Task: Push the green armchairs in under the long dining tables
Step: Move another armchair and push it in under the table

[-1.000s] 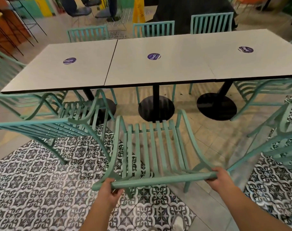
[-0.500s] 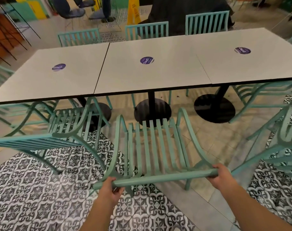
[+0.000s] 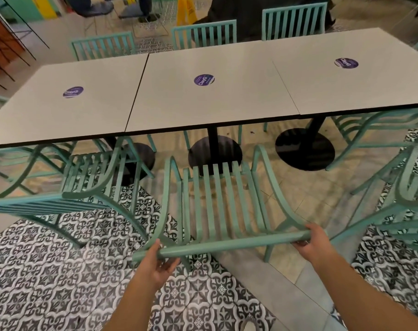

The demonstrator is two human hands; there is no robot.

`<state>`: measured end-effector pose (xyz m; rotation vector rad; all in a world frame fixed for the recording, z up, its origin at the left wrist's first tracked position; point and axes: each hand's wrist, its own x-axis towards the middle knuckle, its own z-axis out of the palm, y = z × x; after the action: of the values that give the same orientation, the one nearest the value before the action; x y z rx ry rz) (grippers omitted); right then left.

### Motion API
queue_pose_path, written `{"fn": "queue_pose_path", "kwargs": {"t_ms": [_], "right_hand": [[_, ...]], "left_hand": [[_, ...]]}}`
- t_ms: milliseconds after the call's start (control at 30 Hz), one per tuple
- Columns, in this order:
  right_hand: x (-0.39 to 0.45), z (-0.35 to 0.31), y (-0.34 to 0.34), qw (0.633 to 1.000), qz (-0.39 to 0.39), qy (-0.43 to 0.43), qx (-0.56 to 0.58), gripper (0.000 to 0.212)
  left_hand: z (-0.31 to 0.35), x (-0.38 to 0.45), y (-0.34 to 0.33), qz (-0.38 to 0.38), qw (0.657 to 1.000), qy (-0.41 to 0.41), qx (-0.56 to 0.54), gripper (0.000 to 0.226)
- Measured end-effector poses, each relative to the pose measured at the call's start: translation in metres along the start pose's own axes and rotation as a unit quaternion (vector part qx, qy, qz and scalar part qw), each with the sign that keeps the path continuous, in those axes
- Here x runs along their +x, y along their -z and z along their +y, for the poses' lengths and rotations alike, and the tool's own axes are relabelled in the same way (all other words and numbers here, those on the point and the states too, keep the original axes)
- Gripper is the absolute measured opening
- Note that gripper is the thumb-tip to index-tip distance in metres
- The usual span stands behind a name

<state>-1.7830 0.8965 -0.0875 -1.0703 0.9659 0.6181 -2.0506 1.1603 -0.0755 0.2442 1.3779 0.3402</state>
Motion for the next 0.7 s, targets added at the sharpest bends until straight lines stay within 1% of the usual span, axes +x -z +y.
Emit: {"fn": "queue_pose_path", "kwargs": {"t_ms": [67,133,167,300,367,400,433,500,567,600,633,667,700], "right_hand": [[0.000,0.004,0.002,1.000,-0.006,0.009,0.005,0.013],[-0.002,0.008,0.004,1.000,-0.015,0.008,0.004,0.027],[-0.003,0.010,0.003,1.000,-0.017,0.005,0.000,0.030],[-0.006,0.009,-0.008,1.000,0.000,-0.003,0.002,0.030],[-0.006,0.006,-0.011,1.000,0.010,-0.004,-0.003,0.042],[-0.004,0.004,-0.014,1.000,0.010,0.001,-0.002,0.047],[-0.005,0.002,-0.018,1.000,0.013,0.006,-0.004,0.048],[-0.003,0.000,-0.025,1.000,0.018,0.000,-0.010,0.045],[-0.002,-0.004,-0.034,1.000,0.022,0.003,-0.021,0.046],[-0.001,-0.006,-0.039,0.999,0.014,0.009,-0.029,0.041],[0.000,-0.007,-0.047,0.999,0.007,0.012,-0.046,0.031],[0.000,-0.010,-0.052,0.998,0.014,0.013,-0.059,0.024],[0.000,-0.012,-0.054,0.997,0.030,0.007,-0.070,0.026]], "left_hand": [[-0.002,-0.002,0.003,0.011,0.999,-0.037,-0.031,0.046],[-0.002,-0.002,0.004,0.023,0.997,-0.073,-0.029,0.037],[-0.002,-0.003,0.003,0.028,0.996,-0.083,-0.022,0.033],[0.001,-0.005,-0.007,0.062,0.993,-0.091,0.032,0.023],[0.003,-0.003,-0.012,0.065,0.994,-0.085,0.034,0.021],[0.004,-0.003,-0.015,0.063,0.994,-0.082,0.034,0.023],[0.005,-0.002,-0.017,0.061,0.994,-0.085,0.034,0.026],[0.011,0.001,-0.024,0.057,0.994,-0.089,0.021,0.031],[0.018,0.008,-0.034,0.054,0.994,-0.097,0.009,0.035],[0.022,0.011,-0.039,0.054,0.994,-0.096,0.006,0.036],[0.028,0.015,-0.043,0.052,0.994,-0.094,0.004,0.036],[0.031,0.019,-0.046,0.054,0.994,-0.095,0.001,0.034],[0.033,0.023,-0.051,0.057,0.993,-0.100,0.004,0.031]]}}
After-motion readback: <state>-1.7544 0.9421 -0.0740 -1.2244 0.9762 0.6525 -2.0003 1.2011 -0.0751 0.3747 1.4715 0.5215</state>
